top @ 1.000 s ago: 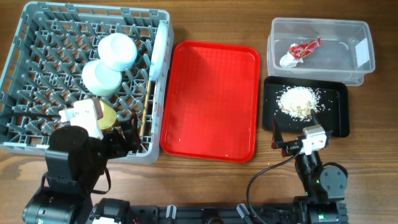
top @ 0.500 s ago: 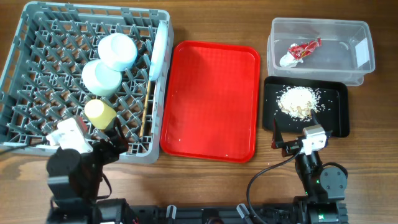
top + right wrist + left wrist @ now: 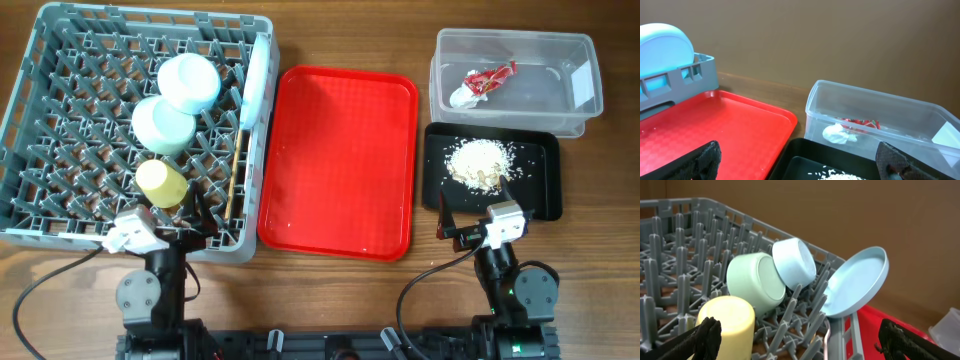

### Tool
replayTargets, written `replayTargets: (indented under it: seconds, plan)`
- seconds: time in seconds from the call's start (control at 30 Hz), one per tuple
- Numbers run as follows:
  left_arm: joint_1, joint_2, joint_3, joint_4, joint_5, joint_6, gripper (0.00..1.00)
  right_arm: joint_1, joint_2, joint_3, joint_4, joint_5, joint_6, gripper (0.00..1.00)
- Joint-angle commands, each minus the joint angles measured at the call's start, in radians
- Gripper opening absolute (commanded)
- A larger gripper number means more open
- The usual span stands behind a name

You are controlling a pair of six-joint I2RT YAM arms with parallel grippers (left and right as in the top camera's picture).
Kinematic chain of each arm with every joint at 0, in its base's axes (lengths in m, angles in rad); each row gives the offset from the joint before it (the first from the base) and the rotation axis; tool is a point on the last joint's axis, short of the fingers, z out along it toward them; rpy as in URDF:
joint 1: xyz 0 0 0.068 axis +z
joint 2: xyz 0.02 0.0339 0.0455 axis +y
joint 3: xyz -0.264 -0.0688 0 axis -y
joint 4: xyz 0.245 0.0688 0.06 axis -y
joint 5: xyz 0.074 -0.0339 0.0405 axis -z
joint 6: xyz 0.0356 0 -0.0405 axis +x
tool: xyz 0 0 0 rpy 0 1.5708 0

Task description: Sort waste into correct bins and load items into the dishwasher rack

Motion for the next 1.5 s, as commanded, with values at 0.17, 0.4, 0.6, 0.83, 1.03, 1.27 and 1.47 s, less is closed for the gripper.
replayTargets:
  seconds: [0.17,0.4,0.6,0.83,1.03,1.27,1.47]
  plan:
    - [0.006,-0.037,-0.102,0.228,-0.031,0.003,1.0,-0.003,-0.009,-0.001,0.002,-0.02,0.007,1.0]
    - [0.006,-0.037,-0.101,0.104,0.008,0.077,1.0,-0.002,-0.009,-0.001,0.002,-0.02,0.006,1.0]
    - [0.006,-0.037,-0.101,0.07,0.027,0.077,1.0,-0.002,-0.009,-0.001,0.002,-0.02,0.007,1.0]
    - [0.006,-0.037,-0.101,0.071,0.034,0.074,1.0,-0.003,-0.009,-0.001,0.002,-0.02,0.006,1.0]
    - [0.006,-0.037,-0.101,0.071,0.033,0.074,1.0,-0.002,-0.009,-0.001,0.002,-0.02,0.007,1.0]
    - [0.006,-0.037,-0.101,0.071,0.033,0.074,1.0,-0.002,-0.009,-0.001,0.002,-0.02,0.006,1.0]
    - [0.006,-0.037,-0.101,0.071,0.034,0.074,1.0,-0.002,-0.009,-0.001,0.002,-0.02,0.007,1.0]
